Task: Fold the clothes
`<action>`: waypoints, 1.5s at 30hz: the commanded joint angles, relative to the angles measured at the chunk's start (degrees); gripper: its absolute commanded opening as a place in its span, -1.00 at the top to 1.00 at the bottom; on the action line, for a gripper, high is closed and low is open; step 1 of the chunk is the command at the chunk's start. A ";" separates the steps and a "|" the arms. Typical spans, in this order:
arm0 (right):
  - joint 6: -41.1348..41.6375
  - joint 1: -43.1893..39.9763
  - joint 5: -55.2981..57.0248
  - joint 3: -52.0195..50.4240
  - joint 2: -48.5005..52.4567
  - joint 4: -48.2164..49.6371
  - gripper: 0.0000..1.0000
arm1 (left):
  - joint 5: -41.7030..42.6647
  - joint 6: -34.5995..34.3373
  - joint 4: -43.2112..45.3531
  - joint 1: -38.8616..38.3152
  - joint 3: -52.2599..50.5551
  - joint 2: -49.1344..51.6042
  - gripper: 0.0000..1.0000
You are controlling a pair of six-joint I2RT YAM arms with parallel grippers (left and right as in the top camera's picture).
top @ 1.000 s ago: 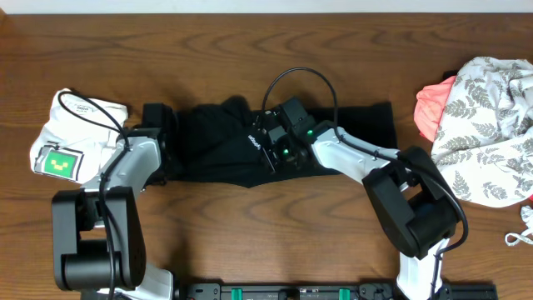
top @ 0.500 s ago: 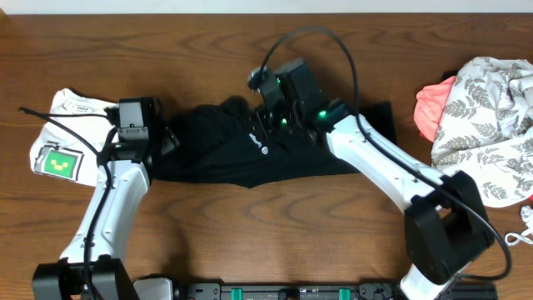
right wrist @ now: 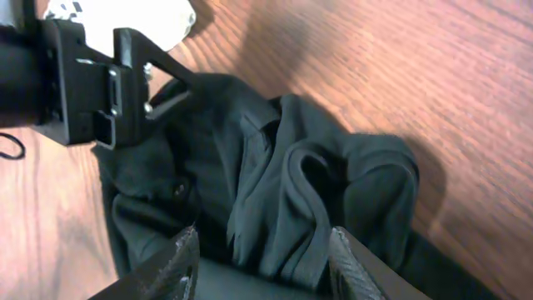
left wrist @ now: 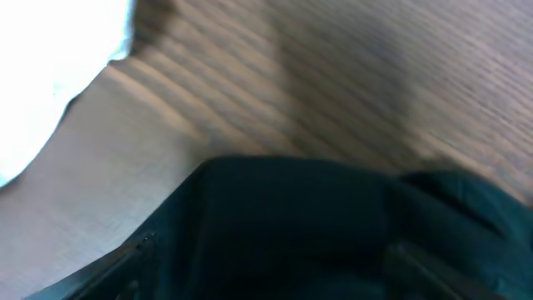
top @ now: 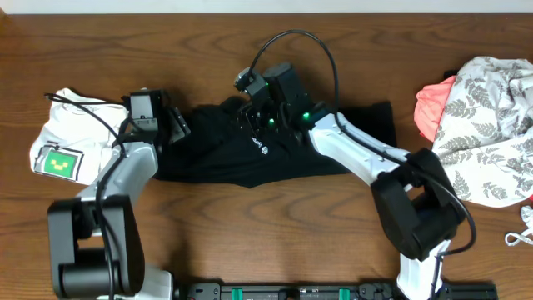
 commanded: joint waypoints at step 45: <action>-0.09 -1.14 -0.02 1.84 9.01 8.83 0.86 | 1.51 1.60 0.87 0.28 0.20 2.29 -0.57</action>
